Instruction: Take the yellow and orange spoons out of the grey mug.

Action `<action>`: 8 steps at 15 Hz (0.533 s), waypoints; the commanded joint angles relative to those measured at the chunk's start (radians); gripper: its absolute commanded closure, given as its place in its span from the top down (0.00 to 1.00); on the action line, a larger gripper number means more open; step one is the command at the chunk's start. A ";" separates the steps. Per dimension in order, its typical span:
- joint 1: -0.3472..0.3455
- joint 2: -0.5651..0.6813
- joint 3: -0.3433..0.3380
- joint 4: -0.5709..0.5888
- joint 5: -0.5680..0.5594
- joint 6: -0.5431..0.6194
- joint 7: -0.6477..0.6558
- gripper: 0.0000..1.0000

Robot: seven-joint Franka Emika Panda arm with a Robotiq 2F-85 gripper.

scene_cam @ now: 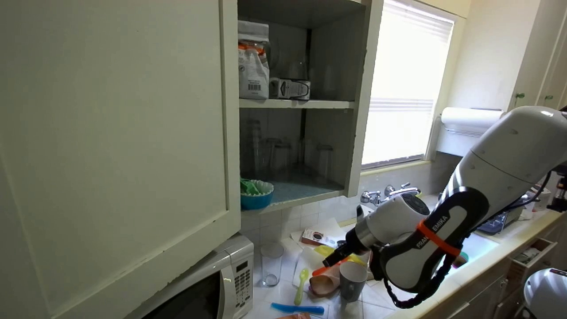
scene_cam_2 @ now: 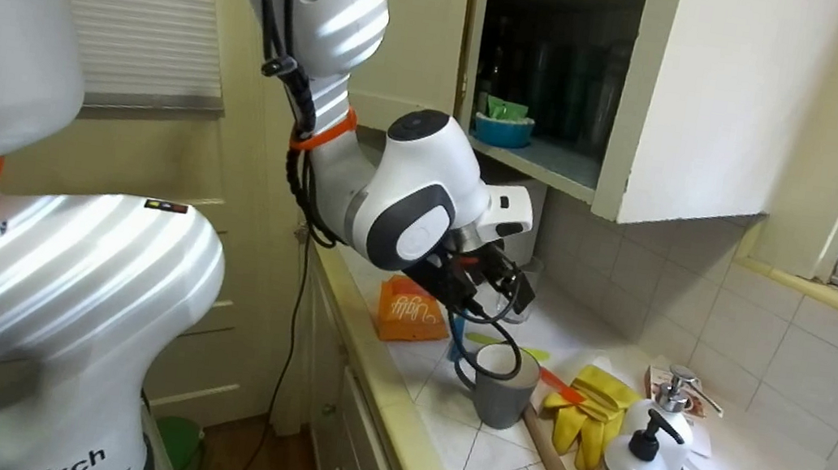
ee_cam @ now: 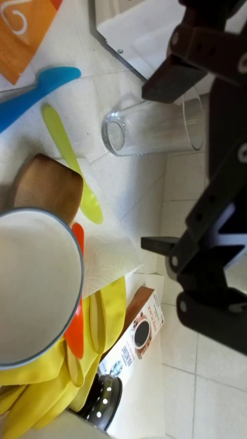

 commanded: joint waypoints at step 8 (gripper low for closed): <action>-0.432 -0.453 0.392 -0.031 -0.289 -0.549 -0.229 1.00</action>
